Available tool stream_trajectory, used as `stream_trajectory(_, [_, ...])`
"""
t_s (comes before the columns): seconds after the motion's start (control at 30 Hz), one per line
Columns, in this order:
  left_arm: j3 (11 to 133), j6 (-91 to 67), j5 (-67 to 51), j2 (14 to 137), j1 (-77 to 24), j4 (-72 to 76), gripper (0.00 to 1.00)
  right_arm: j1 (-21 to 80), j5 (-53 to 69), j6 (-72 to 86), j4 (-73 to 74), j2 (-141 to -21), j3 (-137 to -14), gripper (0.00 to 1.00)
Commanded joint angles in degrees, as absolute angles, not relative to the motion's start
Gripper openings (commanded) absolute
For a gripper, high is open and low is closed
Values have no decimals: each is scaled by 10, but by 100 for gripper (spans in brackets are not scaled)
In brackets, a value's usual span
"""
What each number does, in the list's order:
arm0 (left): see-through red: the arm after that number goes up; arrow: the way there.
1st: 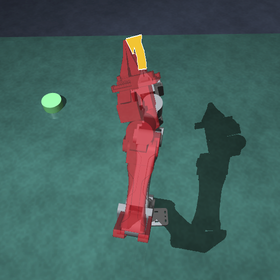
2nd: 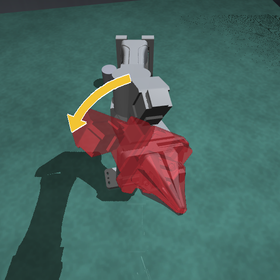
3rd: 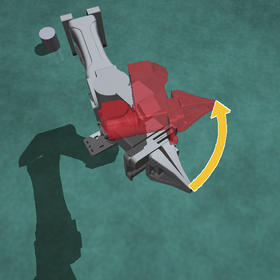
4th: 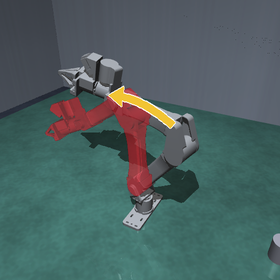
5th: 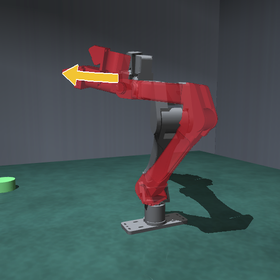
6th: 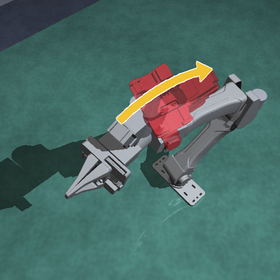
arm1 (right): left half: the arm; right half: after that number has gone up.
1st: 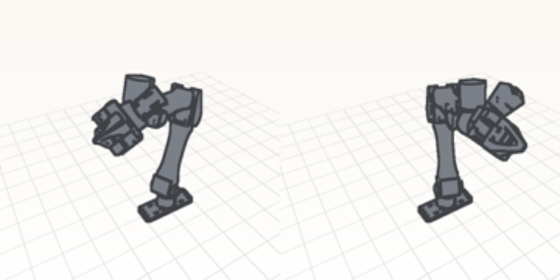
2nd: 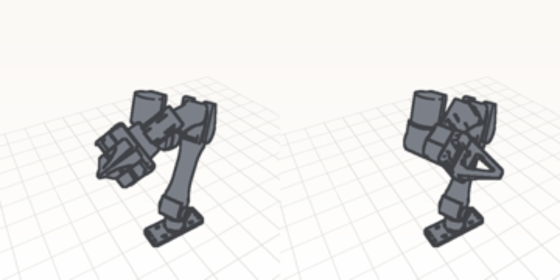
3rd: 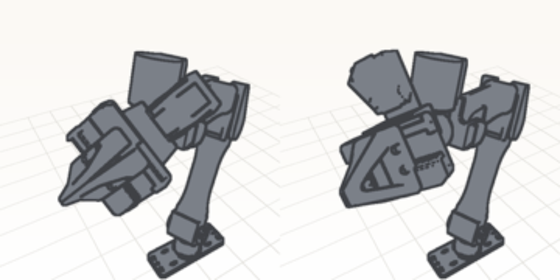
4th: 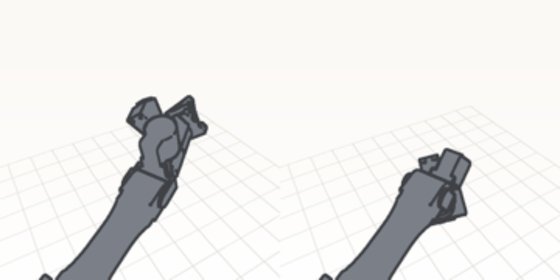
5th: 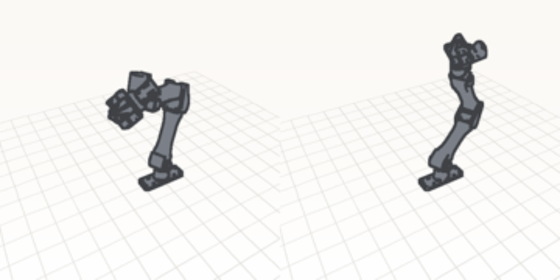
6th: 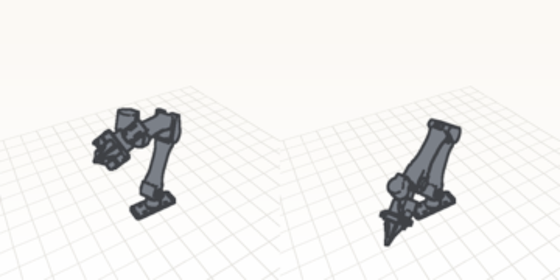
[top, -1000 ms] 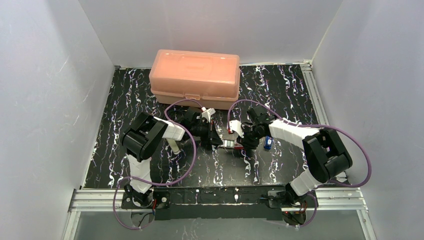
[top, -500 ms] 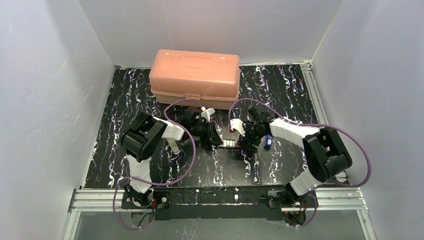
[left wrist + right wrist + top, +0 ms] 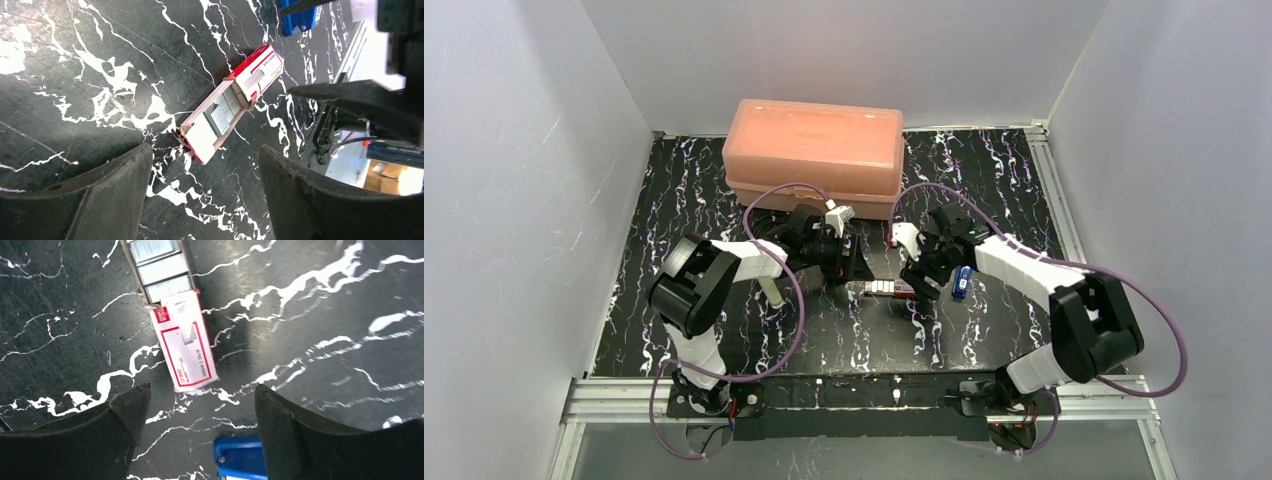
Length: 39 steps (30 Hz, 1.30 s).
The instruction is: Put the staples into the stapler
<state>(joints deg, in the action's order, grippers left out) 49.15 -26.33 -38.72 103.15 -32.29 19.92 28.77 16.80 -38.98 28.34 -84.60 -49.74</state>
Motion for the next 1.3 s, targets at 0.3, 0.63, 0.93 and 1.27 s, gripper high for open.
stream_trajectory(0.3, [521,-40,-336,881,-319,17,90,202,15,-222,304,-725,-533,87])
stream_trajectory(0.63, [529,65,-264,811,-319,-78,98,118,-18,-141,323,-768,-547,90])
stream_trajectory(0.93, [531,63,-249,815,-319,-66,98,107,-17,-95,304,-873,-598,83])
stream_trajectory(1.27, [569,80,-289,819,-319,-98,97,105,11,-89,283,-949,-625,49])
